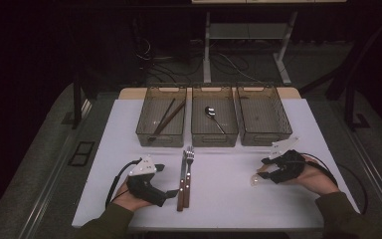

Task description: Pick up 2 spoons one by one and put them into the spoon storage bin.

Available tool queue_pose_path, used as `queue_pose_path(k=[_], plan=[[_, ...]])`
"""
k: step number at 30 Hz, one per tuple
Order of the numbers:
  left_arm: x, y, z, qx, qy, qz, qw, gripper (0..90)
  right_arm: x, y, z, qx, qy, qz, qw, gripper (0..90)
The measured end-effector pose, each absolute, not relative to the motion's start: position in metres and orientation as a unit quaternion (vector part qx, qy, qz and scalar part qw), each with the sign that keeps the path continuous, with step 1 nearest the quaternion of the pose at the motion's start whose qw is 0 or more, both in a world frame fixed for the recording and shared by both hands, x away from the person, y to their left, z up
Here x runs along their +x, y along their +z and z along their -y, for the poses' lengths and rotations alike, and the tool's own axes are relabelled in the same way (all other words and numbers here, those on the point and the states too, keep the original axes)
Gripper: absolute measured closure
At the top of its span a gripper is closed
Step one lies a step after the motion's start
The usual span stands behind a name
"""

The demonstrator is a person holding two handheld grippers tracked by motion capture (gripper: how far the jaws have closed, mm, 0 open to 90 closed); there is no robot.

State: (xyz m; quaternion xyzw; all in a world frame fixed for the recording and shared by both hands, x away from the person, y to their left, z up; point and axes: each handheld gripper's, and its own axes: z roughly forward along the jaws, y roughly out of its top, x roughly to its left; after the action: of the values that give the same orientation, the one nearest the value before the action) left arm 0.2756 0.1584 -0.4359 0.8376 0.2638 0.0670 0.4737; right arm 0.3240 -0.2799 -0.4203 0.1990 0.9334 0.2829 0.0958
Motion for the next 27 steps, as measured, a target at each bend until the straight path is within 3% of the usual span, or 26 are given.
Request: queue_pose_path(k=[8,16,27], plan=[[0.276,-0.436,-0.158,0.838,0.066,-0.264,0.473,0.0,0.330,-0.425,0.275,0.194,0.284,-0.933,0.106,48.8],[0.276,-0.436,-0.158,0.838,0.066,-0.263,0.473,0.0,0.338,-0.430,0.273,0.196,0.289,-0.932,0.099,67.3],[0.276,-0.436,-0.158,0.838,0.066,-0.263,0.473,0.0,0.339,-0.431,0.271,0.186,0.289,-0.936,0.075,76.6]])
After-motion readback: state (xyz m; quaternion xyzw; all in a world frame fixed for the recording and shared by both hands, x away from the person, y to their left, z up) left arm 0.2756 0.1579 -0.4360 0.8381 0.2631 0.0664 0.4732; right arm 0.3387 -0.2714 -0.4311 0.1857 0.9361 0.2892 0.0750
